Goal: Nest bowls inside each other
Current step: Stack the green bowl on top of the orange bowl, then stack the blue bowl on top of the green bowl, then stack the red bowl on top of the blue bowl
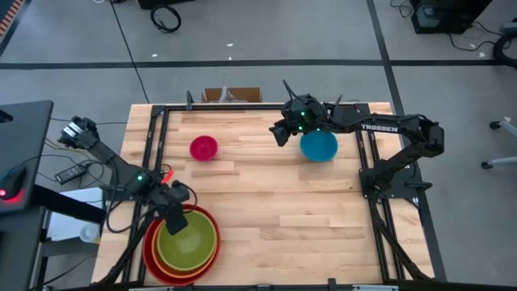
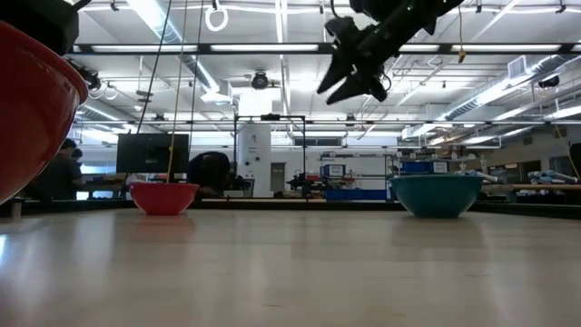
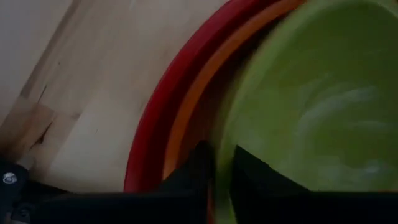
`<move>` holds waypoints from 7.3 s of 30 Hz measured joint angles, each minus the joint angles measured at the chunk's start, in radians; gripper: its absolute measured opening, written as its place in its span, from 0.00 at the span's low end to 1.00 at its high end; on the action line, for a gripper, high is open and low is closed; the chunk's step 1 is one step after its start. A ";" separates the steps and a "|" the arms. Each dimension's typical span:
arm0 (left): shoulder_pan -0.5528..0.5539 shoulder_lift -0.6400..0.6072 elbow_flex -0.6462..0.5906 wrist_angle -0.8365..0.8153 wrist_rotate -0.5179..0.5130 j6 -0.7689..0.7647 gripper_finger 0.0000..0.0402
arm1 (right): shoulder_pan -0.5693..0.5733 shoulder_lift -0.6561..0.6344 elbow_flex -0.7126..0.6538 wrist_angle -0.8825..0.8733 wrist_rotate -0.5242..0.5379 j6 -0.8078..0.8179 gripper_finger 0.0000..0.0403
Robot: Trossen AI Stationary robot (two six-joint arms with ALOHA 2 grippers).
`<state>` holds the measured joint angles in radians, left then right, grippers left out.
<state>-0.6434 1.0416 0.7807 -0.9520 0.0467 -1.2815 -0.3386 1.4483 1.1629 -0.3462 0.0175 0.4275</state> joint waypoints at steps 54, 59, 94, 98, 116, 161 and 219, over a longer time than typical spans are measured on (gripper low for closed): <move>0.323 -0.001 0.161 -0.104 -0.255 -0.045 0.45 | -0.374 -0.005 -0.380 -0.295 -0.156 -0.058 0.05; 0.394 -0.001 0.161 -0.064 -0.322 -0.001 0.43 | -0.269 0.000 -0.367 -0.172 -0.127 0.039 0.05; 0.762 0.353 0.161 0.850 -0.497 0.677 0.43 | 0.104 0.018 -0.232 0.200 0.505 0.164 0.03; 0.766 0.351 0.161 0.898 -0.495 0.725 0.43 | 0.105 0.026 -0.232 0.197 0.505 0.164 0.03; 0.775 0.371 0.161 0.901 -0.524 0.814 0.20 | 0.177 0.024 -0.232 0.313 0.426 0.041 0.08; 0.058 0.090 0.166 0.022 0.232 0.378 0.03 | 0.157 -0.281 -0.234 0.156 0.118 0.251 0.48; 1.033 0.089 0.026 0.007 -0.218 0.907 0.46 | 0.122 -0.190 -0.234 0.215 0.150 0.498 0.48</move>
<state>0.3899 1.1301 0.8067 -0.9451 -0.1711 -0.3742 -0.2166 1.2587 0.9291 -0.1314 0.1680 0.9253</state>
